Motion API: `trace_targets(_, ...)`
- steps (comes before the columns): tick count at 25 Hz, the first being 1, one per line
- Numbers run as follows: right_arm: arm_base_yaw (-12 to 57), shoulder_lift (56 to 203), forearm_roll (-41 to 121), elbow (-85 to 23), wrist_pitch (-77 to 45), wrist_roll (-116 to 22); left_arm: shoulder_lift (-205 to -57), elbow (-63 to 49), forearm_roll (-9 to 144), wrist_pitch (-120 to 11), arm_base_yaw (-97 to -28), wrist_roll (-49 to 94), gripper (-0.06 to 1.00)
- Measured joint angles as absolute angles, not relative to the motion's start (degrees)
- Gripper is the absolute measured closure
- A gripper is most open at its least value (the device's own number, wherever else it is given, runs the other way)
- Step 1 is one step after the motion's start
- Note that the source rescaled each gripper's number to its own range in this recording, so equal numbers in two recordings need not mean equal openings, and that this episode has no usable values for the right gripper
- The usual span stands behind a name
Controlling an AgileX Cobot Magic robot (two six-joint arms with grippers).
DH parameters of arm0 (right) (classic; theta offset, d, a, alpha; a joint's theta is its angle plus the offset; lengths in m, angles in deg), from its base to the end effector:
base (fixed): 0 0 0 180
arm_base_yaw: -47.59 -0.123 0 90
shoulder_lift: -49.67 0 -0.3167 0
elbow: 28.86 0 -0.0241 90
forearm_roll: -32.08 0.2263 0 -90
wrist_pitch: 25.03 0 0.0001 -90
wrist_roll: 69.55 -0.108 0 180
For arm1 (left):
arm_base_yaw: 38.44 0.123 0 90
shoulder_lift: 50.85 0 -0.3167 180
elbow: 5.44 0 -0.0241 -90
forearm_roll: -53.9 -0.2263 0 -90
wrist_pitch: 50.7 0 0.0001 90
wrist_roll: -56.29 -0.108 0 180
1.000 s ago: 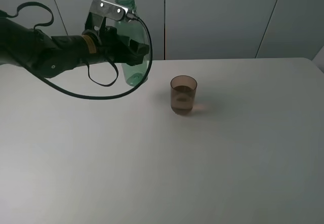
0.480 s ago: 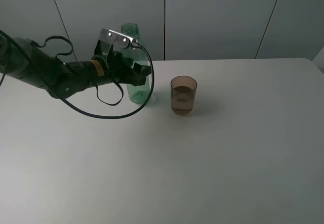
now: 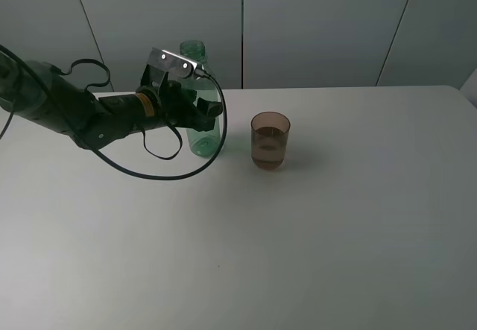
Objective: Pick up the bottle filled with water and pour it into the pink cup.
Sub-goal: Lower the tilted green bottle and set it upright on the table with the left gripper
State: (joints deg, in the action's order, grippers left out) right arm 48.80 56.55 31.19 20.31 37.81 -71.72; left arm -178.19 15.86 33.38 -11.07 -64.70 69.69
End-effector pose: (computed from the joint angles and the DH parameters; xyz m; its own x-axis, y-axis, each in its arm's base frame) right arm -0.0457 -0.0005 0.2551 -0.4817 0.0410 -0.8754 0.0481 0.9986 0.0203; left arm 0.3739 -0.2113 0.1565 -0.2898 0.1938 -0.9373 0.6329 0.7734 -0.0358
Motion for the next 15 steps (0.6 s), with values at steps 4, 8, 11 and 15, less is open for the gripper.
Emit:
trace_targets(4, 48.8, 56.55, 31.19, 20.31, 37.81, -71.72, -178.19, 15.86, 33.38, -11.91, -64.7, 69.69, 0.92)
trace_targets(8, 48.8, 56.55, 31.19, 20.31, 37.81, -71.72, -178.19, 15.86, 33.38, -11.91, -64.7, 69.69, 0.92)
trace_targets(11, 48.8, 56.55, 31.19, 20.31, 37.81, -71.72, -178.19, 15.86, 33.38, -11.91, -64.7, 69.69, 0.74)
trace_targets(15, 48.8, 56.55, 31.19, 20.31, 37.81, -71.72, -178.19, 15.86, 33.27, -12.67, -64.7, 71.42, 0.01)
